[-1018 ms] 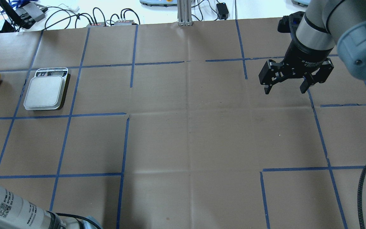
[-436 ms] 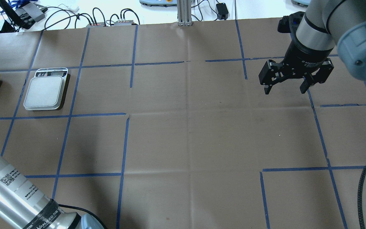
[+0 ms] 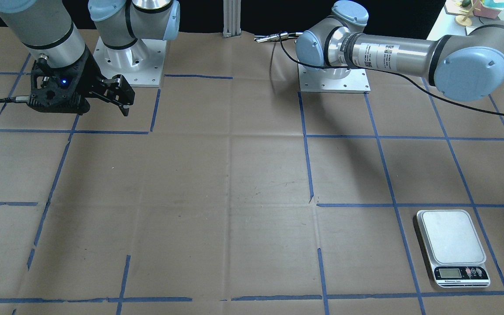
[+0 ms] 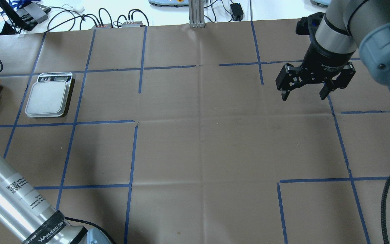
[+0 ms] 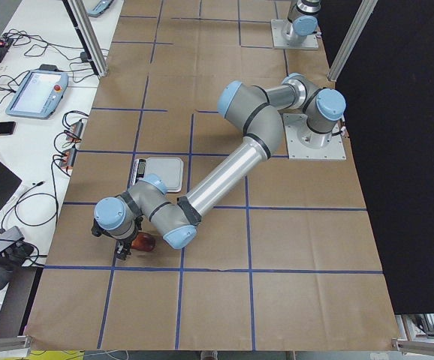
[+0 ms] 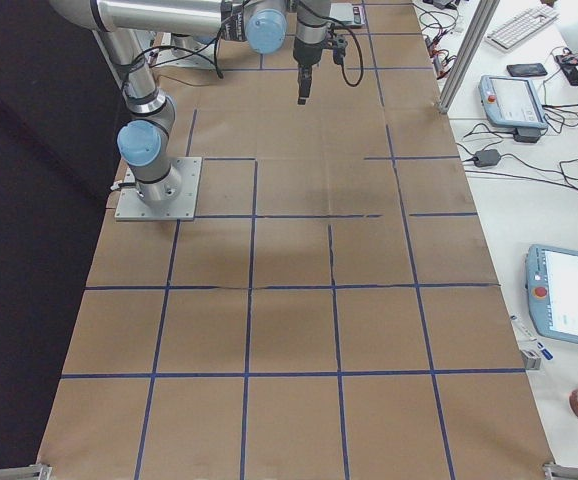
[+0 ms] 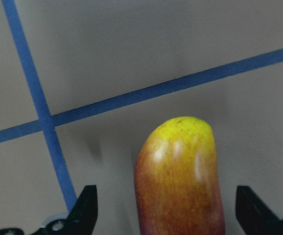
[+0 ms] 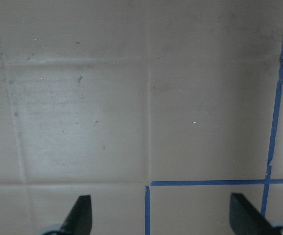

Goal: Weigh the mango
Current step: 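Lower the left gripper onto the red-yellow mango and grasp it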

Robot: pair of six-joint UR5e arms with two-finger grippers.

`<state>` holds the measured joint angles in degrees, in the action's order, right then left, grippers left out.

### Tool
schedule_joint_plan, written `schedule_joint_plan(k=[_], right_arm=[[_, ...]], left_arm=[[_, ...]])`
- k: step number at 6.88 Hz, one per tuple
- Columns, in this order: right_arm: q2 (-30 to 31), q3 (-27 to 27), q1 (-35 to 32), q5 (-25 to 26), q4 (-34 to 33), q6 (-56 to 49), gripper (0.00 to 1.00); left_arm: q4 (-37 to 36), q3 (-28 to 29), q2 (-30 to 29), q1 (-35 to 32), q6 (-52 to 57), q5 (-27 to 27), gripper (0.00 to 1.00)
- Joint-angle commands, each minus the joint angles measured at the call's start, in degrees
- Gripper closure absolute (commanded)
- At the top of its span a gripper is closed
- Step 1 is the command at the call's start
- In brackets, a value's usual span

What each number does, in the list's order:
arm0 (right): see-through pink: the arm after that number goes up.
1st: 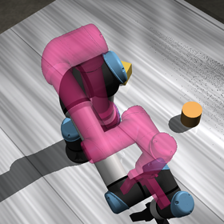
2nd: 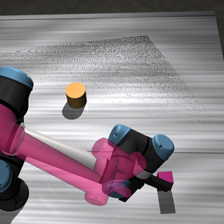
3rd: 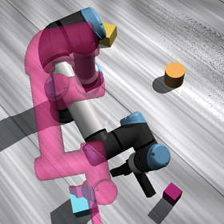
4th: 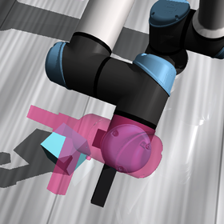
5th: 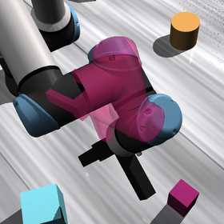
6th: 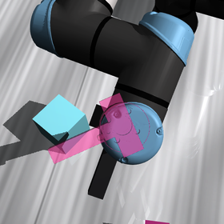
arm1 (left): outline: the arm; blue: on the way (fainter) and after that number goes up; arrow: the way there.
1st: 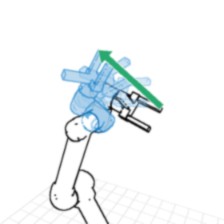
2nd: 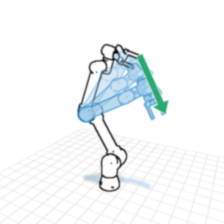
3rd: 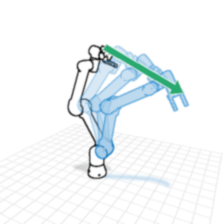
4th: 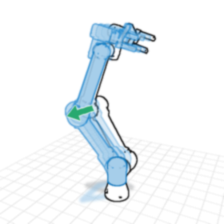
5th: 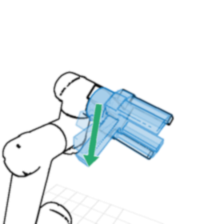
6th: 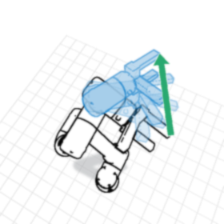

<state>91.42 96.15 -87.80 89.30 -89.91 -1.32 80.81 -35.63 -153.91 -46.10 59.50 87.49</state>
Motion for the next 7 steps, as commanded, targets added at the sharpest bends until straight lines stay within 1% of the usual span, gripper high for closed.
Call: schedule_joint_plan(k=[1, 2, 4, 5, 6, 7], right_arm=[[-0.02, 0.00, 0.00, 0.00, 0.00, 0.00, 0.00], [-0.02, 0.00, 0.00, 0.00, 0.00, 0.00, 0.00], [-0.02, 0.00, 0.00, 0.00, 0.00, 0.00, 0.00], [-0.02, 0.00, 0.00, 0.00, 0.00, 0.00, 0.00], [-0.02, 0.00, 0.00, 0.00, 0.00, 0.00, 0.00], [-0.02, 0.00, 0.00, 0.00, 0.00, 0.00, 0.00]], left_arm=[[2.50, -0.14, -0.52, 0.05, -0.35, 0.75, 0.02], [3.29, 0.03, -0.51, 0.05, -0.35, 2.06, 0.11], [4.00, 0.38, 0.18, 0.22, -0.35, 3.04, 0.48], [4.09, 0.38, 0.88, 0.22, -0.70, 2.95, 0.51], [4.53, -0.05, 2.46, -0.04, -2.53, 2.87, 0.51], [7.23, -0.40, 5.26, -0.65, -5.16, 2.52, 0.52]])
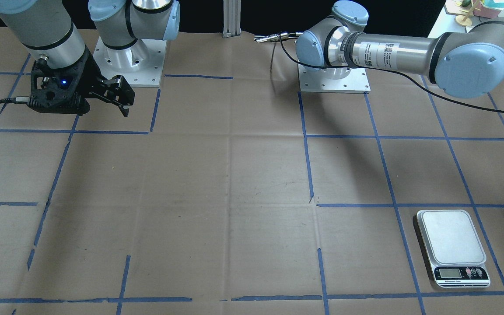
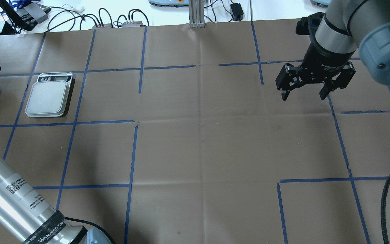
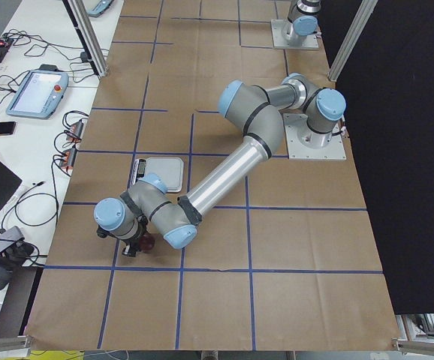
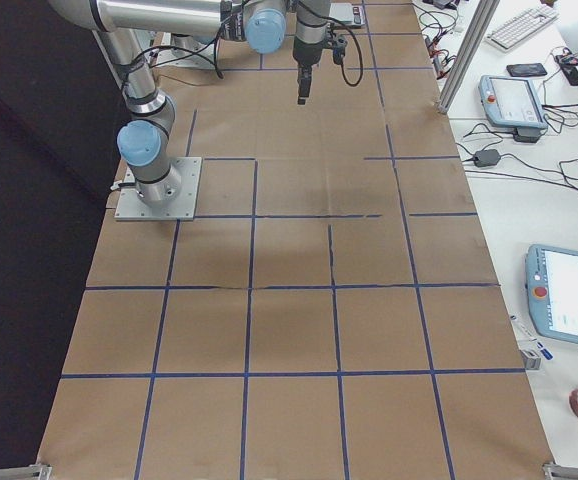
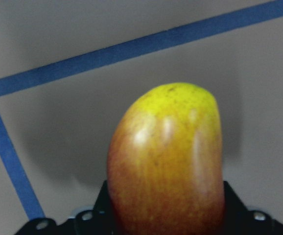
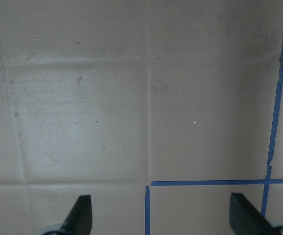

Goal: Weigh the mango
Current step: 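Lift the mango with the left gripper and carry it over the scale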

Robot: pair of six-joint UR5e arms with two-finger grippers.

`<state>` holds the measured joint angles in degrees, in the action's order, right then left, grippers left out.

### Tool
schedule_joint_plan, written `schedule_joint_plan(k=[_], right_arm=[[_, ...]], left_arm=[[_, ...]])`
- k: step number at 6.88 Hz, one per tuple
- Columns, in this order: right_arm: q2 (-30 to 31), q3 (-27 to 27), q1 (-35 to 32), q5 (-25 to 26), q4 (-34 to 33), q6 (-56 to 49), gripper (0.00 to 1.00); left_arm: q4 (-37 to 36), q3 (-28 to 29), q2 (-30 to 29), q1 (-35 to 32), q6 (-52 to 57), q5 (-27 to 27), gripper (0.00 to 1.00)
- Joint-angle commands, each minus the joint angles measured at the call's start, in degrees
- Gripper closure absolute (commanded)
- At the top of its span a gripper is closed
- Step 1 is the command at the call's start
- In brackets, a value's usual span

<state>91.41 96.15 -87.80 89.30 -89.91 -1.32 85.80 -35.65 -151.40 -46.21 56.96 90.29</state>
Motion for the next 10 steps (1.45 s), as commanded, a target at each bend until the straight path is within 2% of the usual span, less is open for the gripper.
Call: schedule_joint_plan(k=[1, 2, 3, 4, 5, 6, 7, 10], right_arm=[[0.00, 0.00, 0.00, 0.00, 0.00, 0.00, 0.00], [0.00, 0.00, 0.00, 0.00, 0.00, 0.00, 0.00], [0.00, 0.00, 0.00, 0.00, 0.00, 0.00, 0.00], [0.00, 0.00, 0.00, 0.00, 0.00, 0.00, 0.00], [0.00, 0.00, 0.00, 0.00, 0.00, 0.00, 0.00], [0.00, 0.00, 0.00, 0.00, 0.00, 0.00, 0.00], [0.00, 0.00, 0.00, 0.00, 0.00, 0.00, 0.00], [0.00, 0.00, 0.00, 0.00, 0.00, 0.00, 0.00]], left_arm=[[6.44, -1.95, 6.17, -2.11, -6.30, -0.56, 0.53], [6.75, -8.49, 10.64, -4.13, -10.51, -0.64, 0.54], [4.31, -18.30, 16.35, -5.72, -15.69, -0.73, 0.54], [-2.15, -26.67, 20.32, -8.17, -21.48, -0.73, 0.54], [-10.31, -32.76, 21.75, -11.33, -27.80, -0.73, 0.53], [-17.18, -36.73, 21.68, -14.84, -32.48, -0.73, 0.53], [-18.72, -38.69, 22.29, -16.27, -33.57, -0.56, 0.52], [-18.04, -42.39, 23.69, -16.46, -35.25, 0.14, 0.49]])
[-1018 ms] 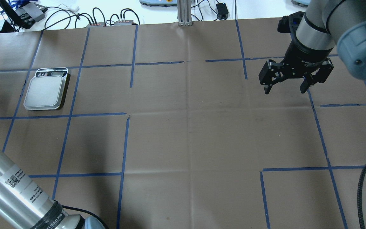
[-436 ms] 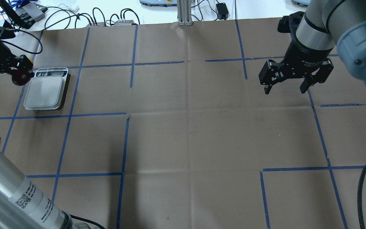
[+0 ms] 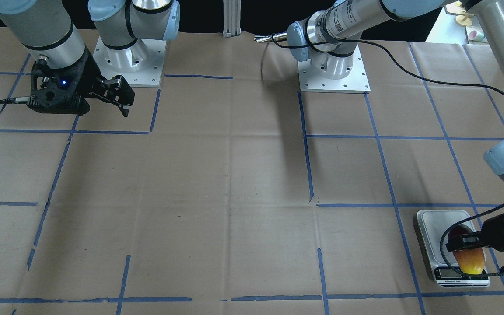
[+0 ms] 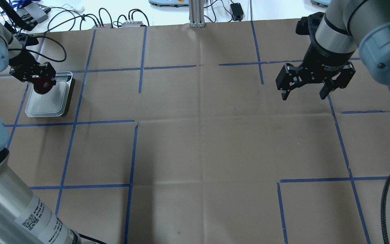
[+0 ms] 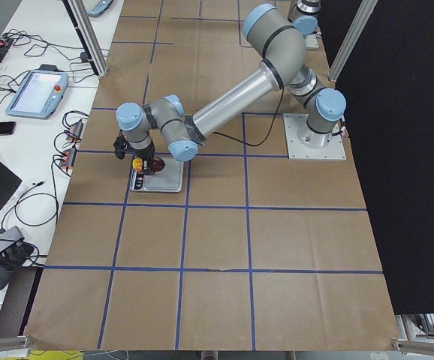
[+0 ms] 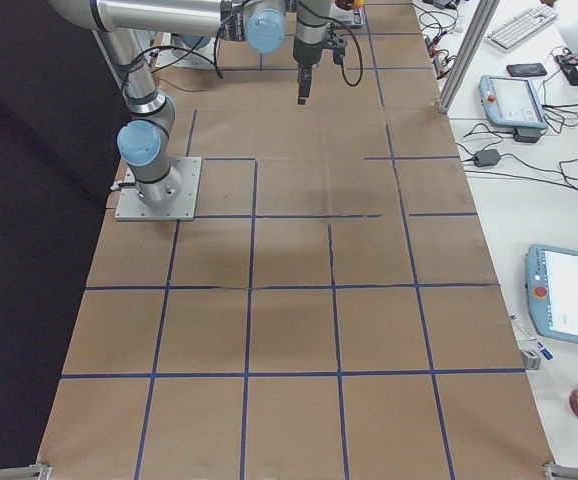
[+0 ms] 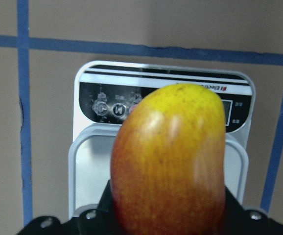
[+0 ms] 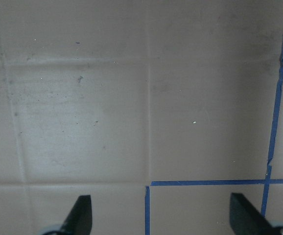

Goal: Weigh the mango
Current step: 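Lower the mango onto the scale pan and open the left gripper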

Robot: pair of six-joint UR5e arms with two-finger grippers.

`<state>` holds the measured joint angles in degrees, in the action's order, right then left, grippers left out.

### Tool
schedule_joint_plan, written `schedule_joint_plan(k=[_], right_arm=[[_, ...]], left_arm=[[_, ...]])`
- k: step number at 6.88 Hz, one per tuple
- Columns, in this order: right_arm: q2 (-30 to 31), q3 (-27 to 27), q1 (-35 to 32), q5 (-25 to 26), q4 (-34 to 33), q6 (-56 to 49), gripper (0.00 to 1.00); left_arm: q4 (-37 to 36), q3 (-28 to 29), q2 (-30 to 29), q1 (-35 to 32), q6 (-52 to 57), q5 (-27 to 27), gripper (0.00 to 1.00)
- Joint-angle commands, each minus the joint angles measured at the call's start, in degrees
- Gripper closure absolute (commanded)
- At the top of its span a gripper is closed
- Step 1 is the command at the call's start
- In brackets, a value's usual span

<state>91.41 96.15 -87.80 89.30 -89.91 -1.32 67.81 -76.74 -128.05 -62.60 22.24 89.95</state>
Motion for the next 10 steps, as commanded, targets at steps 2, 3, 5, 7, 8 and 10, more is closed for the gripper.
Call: schedule_joint_plan(k=[2, 3, 5, 7, 8, 10], right_arm=[[0.00, 0.00, 0.00, 0.00, 0.00, 0.00, 0.00], [0.09, 0.00, 0.00, 0.00, 0.00, 0.00, 0.00], [0.00, 0.00, 0.00, 0.00, 0.00, 0.00, 0.00], [0.00, 0.00, 0.00, 0.00, 0.00, 0.00, 0.00], [0.00, 0.00, 0.00, 0.00, 0.00, 0.00, 0.00], [0.00, 0.00, 0.00, 0.00, 0.00, 0.00, 0.00]], left_arm=[[0.57, -1.74, 0.95, 0.19, -0.53, 0.67, 0.47], [1.70, -1.74, 1.13, 0.28, -0.53, 0.58, 0.42], [1.54, -0.87, 2.35, 0.37, -0.44, 1.45, 0.00], [2.59, -1.47, 9.00, 0.19, -0.70, 1.37, 0.00], [6.68, -1.30, 12.18, -0.50, -3.40, 1.20, 0.00], [15.56, -1.56, 20.25, -5.13, -11.92, 0.49, 0.00]])
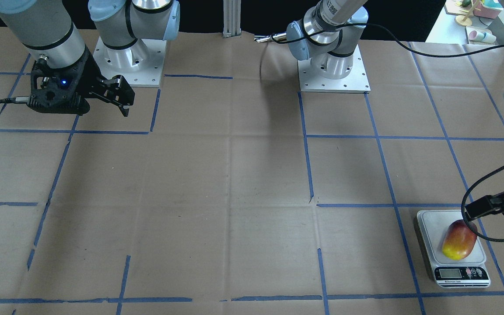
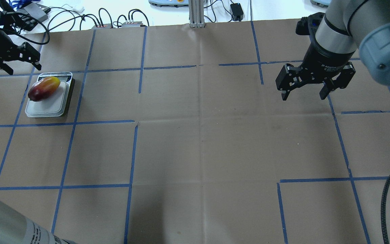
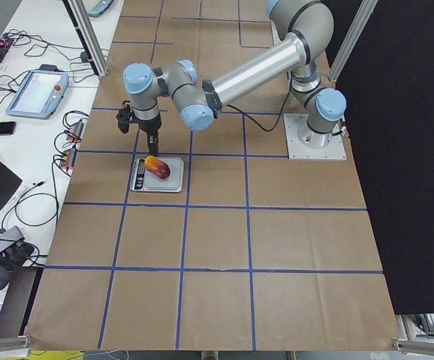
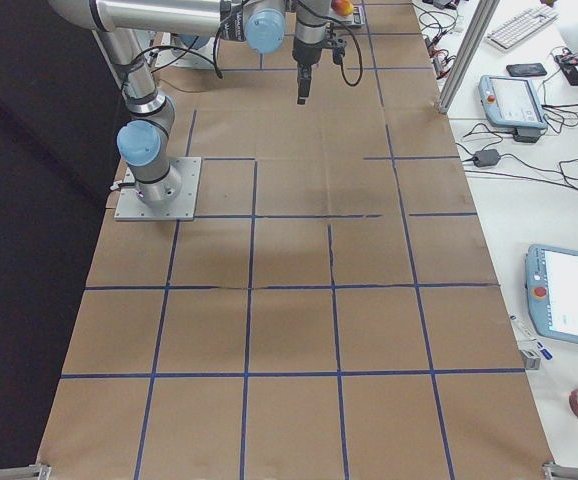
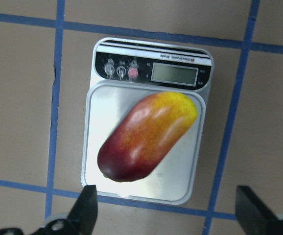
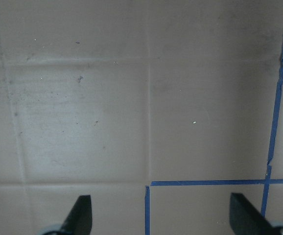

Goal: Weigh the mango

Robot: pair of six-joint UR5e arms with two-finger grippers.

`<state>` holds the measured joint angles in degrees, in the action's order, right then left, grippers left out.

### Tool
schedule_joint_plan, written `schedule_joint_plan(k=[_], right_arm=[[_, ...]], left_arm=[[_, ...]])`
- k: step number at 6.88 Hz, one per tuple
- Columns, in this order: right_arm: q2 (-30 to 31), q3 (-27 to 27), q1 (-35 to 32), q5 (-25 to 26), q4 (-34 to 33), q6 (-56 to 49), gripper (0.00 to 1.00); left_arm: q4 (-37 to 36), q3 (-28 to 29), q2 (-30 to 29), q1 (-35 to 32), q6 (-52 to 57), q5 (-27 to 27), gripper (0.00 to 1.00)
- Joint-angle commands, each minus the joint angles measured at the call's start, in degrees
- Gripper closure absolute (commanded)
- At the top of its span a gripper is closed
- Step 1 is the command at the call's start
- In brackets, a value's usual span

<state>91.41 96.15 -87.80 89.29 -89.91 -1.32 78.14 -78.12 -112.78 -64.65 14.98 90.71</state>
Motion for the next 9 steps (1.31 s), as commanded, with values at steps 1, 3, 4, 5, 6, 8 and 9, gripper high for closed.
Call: schedule_joint_plan(k=[1, 3, 4, 5, 6, 8, 9], right_arm=[[0.00, 0.00, 0.00, 0.00, 0.00, 0.00, 0.00], [0.08, 0.00, 0.00, 0.00, 0.00, 0.00, 0.00], [0.00, 0.00, 0.00, 0.00, 0.00, 0.00, 0.00], [0.00, 0.00, 0.00, 0.00, 0.00, 0.00, 0.00], [0.00, 0.00, 0.00, 0.00, 0.00, 0.00, 0.00], [0.00, 0.00, 0.00, 0.00, 0.00, 0.00, 0.00], [0.00, 0.00, 0.00, 0.00, 0.00, 0.00, 0.00]], left_arm=[[7.18, -0.27, 7.89, -7.11, -10.61, -0.27, 0.00], [7.90, -0.36, 12.04, -16.95, -18.89, -0.27, 0.00], [8.95, -1.41, 13.36, -20.48, -20.59, -0.27, 0.00], [9.05, -5.07, 15.29, -21.99, -20.69, -0.53, 0.00], [8.96, -9.63, 17.92, -22.27, -19.91, -0.62, 0.00], [8.17, -13.54, 20.05, -23.14, -19.63, -0.62, 0.00], [8.08, -12.68, 19.79, -24.37, -20.25, -0.62, 0.00]])
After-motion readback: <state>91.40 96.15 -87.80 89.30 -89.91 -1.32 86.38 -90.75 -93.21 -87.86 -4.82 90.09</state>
